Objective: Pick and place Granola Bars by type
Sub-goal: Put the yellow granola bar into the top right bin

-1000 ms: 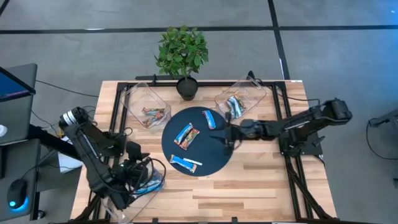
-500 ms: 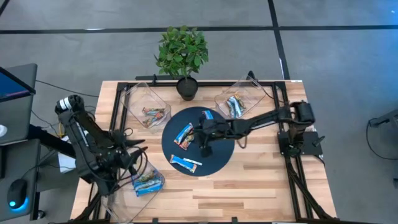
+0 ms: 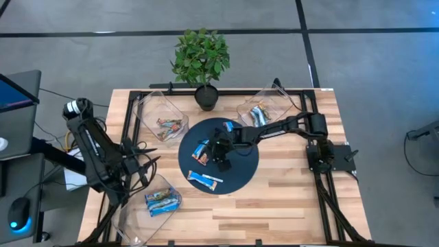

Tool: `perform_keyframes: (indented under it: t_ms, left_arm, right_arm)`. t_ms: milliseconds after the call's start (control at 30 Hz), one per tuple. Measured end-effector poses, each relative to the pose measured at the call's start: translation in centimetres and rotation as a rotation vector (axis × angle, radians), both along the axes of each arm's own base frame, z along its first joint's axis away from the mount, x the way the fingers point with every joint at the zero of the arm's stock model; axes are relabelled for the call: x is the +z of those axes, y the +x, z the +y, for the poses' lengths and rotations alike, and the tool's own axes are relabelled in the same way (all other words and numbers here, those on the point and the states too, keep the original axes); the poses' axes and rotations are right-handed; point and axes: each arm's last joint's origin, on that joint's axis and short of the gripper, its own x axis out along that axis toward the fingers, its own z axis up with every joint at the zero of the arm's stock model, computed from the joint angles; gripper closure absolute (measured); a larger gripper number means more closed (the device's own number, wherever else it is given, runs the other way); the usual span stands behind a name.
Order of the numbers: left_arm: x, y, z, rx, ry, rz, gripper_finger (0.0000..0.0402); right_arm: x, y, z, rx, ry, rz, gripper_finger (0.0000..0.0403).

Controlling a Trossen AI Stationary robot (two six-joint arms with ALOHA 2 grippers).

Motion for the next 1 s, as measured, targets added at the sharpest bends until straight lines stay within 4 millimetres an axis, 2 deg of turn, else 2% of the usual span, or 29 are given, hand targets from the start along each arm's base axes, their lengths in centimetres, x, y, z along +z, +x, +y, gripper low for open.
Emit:
perform_keyframes:
  t_ms: [667,900,1000]
  left_arm:
    - [-0.5,0.1,-0.3,0.004,-0.033,0.014,0.0263]
    - [-0.6,0.2,-0.5,0.002,-0.048,0.015,0.0263]
    - [-0.7,0.3,-0.7,0.002,-0.047,0.036,0.0263]
  right_arm:
    - [-0.1,-0.2,-0.9,-0.036,0.014,0.02,0.029]
    - [-0.6,-1.1,-3.0,-0.272,-0.03,0.127,0.029]
    - [0.0,-1.1,-3.8,-0.294,-0.041,0.104,0.029]
